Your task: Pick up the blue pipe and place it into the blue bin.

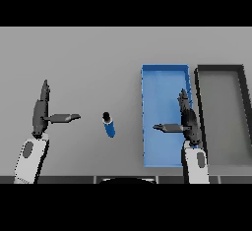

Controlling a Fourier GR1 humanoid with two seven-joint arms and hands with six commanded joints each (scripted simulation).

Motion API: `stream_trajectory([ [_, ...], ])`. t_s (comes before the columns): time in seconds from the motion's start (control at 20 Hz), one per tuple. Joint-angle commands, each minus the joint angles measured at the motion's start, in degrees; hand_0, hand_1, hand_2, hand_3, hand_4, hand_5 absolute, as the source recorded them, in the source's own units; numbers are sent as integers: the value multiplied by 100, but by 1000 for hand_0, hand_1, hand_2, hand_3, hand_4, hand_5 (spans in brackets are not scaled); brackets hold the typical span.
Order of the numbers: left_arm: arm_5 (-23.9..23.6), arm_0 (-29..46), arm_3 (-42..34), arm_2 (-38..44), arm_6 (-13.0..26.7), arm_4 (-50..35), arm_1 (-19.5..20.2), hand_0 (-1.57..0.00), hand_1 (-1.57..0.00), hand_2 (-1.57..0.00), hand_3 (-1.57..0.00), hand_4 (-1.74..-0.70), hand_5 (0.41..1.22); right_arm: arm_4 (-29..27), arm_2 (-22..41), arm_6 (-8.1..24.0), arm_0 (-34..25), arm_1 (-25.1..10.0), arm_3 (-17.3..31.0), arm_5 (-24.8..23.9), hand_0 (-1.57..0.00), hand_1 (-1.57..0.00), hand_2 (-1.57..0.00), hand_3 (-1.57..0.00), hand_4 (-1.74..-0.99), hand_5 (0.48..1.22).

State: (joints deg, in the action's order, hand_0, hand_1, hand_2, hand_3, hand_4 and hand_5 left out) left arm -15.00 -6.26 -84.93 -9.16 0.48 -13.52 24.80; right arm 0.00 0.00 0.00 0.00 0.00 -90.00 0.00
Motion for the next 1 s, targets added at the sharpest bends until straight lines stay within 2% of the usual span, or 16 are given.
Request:
stream_trajectory([
  [0.0,-3,-2,0,1,-23,1,-3,1,1,1,1,-1186,605,-3,-3,2,-3,-1,1,-4,1,1,1,1,-1254,598],
  [0.25,-27,-47,36,-15,-50,32,-39,1,1,1,1,-1186,605,4,-22,27,-23,-33,18,-7,1,1,1,1,-1254,598],
  [0.3,690,105,2,-130,-307,-100,307,1,1,1,1,-1186,605,388,211,-243,226,-345,-165,130,1,1,1,1,-1254,598],
  [0.35,1190,191,84,-152,-488,-188,576,1,1,1,1,-1188,606,584,339,-359,401,-523,-298,220,1,1,1,1,-1255,597],
  [0.45,1725,259,193,-148,-648,-318,850,1,1,1,1,-1189,604,828,492,-397,627,-715,-563,278,1,1,1,1,-1249,598],
  [0.55,1896,273,211,-192,-791,-293,912,1,1,1,1,-1183,603,960,577,-188,592,-759,-661,273,1,1,1,1,-1241,594],
  [0.75,2444,357,-30,-430,-925,-256,1179,1,1,1,1,-1164,598,951,615,-125,594,-786,-705,337,1,1,1,1,-1227,594],
  [0.85,2770,456,-210,-664,-848,-261,1228,1,1,1,1,-1181,584,995,637,-233,618,-791,-607,350,1,1,1,1,-1228,601],
  [0.95,2903,589,-529,-873,-714,-220,1268,1,1,1,1,-1184,557,927,589,-323,536,-820,-555,387,1,1,1,1,-1234,609],
])
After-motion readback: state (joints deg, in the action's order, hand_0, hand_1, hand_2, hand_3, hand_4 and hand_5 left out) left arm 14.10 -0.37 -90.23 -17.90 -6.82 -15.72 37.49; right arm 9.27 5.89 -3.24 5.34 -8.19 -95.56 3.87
